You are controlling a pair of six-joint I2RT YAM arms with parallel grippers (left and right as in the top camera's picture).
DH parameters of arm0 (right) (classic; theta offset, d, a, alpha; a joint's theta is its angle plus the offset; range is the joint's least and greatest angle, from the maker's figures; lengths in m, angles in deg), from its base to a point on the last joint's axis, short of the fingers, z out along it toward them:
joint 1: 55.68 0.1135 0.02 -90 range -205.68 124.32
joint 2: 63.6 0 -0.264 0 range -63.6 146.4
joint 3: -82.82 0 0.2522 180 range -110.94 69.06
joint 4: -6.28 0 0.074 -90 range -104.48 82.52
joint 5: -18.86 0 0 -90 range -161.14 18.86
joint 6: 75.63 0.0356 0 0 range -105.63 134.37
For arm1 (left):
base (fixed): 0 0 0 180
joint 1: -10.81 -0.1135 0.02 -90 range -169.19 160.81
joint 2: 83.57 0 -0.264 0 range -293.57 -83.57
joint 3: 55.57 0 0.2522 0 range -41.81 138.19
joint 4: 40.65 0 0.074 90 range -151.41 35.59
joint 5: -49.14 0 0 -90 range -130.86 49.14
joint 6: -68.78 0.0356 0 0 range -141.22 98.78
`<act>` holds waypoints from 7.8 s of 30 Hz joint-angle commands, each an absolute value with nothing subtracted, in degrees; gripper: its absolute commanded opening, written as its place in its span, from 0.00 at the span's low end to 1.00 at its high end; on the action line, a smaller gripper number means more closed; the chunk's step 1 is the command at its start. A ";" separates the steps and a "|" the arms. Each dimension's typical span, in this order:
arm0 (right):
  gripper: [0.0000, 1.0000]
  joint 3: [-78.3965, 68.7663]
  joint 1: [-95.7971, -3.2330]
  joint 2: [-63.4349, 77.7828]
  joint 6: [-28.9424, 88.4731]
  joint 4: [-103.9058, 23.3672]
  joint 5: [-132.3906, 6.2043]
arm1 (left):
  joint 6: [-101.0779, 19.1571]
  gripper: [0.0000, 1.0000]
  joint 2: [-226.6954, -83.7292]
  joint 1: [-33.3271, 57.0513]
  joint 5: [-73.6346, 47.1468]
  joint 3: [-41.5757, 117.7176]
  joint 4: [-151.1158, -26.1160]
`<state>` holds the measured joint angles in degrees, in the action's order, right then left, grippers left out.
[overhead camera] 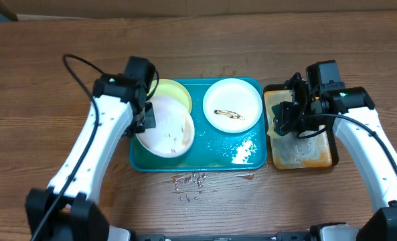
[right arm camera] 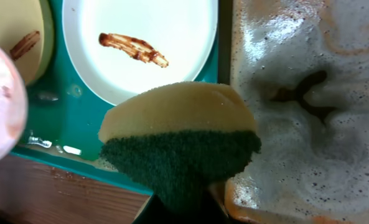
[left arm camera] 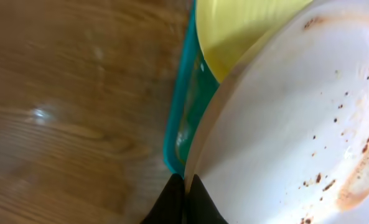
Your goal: Clean dirty plates on tray and stack at the side
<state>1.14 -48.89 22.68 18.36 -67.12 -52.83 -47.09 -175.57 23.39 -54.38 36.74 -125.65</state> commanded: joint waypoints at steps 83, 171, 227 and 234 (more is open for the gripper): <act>0.04 0.86 -16.24 31.95 42.46 -51.38 -56.31 | -52.14 0.04 -172.07 39.70 -47.45 23.97 -113.63; 0.04 8.94 -14.62 37.76 55.16 -38.40 -80.13 | -55.09 0.04 -172.07 39.70 -51.78 18.38 -112.95; 0.04 7.98 -47.60 20.65 46.90 -62.49 -86.01 | -49.47 0.04 -171.66 55.57 -99.84 36.56 -116.45; 0.04 7.98 -47.60 20.65 46.90 -62.51 -85.75 | -46.46 0.04 -172.88 59.37 -107.93 36.08 -115.38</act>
<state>9.07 -47.45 21.00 47.29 -62.60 -86.08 -48.12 -172.23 58.58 -100.82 36.43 -115.45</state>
